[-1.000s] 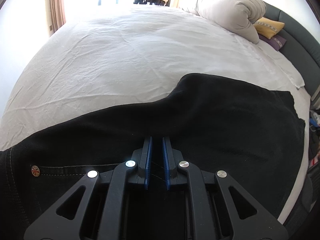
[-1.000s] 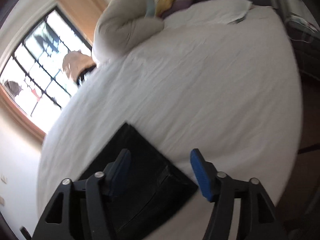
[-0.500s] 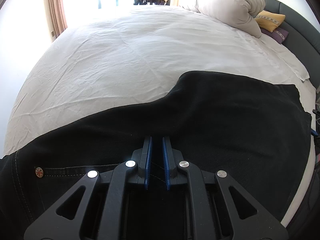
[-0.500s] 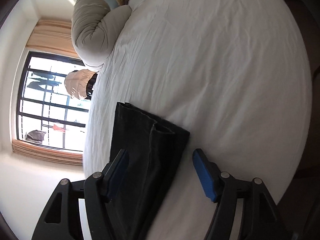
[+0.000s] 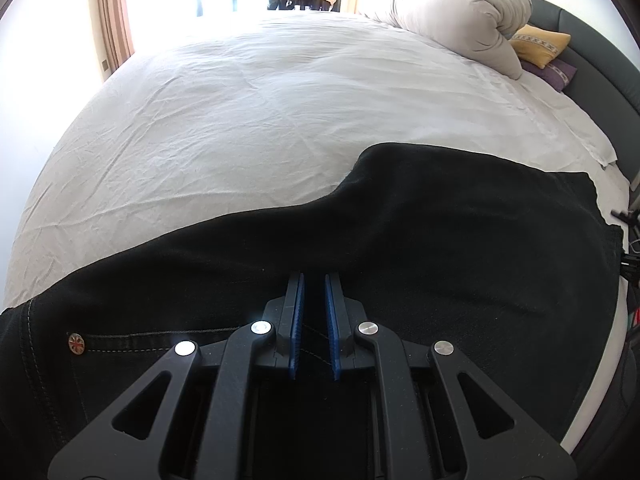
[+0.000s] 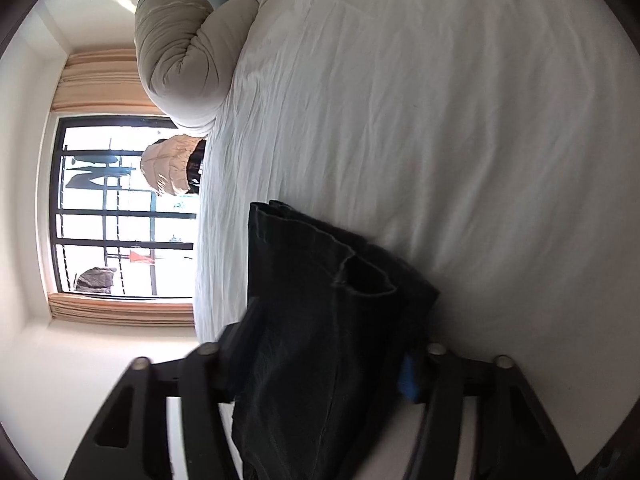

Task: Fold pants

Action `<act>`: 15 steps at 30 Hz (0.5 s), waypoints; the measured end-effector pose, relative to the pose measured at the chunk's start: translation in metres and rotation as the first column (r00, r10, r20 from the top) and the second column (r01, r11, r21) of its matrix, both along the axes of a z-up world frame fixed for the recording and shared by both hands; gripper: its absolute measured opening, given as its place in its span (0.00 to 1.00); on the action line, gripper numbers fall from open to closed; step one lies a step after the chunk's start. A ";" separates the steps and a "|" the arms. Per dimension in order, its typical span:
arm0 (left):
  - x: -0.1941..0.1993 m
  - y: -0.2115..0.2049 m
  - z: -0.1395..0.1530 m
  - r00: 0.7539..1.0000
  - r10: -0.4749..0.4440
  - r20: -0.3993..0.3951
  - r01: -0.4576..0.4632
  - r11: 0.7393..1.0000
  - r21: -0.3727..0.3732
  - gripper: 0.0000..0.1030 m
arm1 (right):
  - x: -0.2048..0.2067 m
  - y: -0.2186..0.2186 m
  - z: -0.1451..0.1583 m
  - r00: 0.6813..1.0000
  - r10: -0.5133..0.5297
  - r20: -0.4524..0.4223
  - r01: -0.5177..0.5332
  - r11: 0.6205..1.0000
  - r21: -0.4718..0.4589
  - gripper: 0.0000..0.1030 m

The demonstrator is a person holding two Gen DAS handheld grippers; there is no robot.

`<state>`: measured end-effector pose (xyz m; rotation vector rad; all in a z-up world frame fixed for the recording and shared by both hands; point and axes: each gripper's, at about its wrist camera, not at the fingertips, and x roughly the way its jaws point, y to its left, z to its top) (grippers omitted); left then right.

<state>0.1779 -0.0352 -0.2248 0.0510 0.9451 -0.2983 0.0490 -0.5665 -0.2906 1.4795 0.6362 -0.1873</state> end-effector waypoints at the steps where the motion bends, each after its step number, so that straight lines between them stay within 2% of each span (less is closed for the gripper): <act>1: 0.000 0.000 0.000 1.000 0.000 -0.001 0.000 1.000 -0.002 0.10 | -0.001 0.000 -0.004 1.000 -0.002 0.003 0.002 1.000 0.015 0.31; 2: 0.001 0.001 0.000 1.000 0.000 -0.001 0.000 1.000 -0.003 0.10 | -0.003 0.000 -0.009 1.000 -0.007 -0.002 0.007 1.000 0.029 0.20; 5: 0.001 0.001 0.000 1.000 0.001 -0.003 -0.001 1.000 -0.004 0.10 | -0.011 0.001 -0.016 1.000 -0.027 0.006 0.027 0.999 0.041 0.10; 7: 0.002 0.002 0.001 1.000 0.000 -0.012 0.000 1.000 -0.009 0.10 | -0.013 0.003 -0.013 0.999 -0.035 0.008 0.034 0.999 0.018 0.10; 12: 0.005 0.008 0.015 0.999 0.020 -0.045 -0.022 0.999 -0.043 0.11 | -0.002 0.014 0.014 1.000 -0.024 0.005 0.024 0.993 -0.117 0.09; 15: -0.001 0.012 0.033 0.999 0.049 -0.001 -0.049 0.997 -0.067 0.15 | 0.011 0.028 0.042 1.000 0.017 0.005 -0.015 0.970 -0.242 0.09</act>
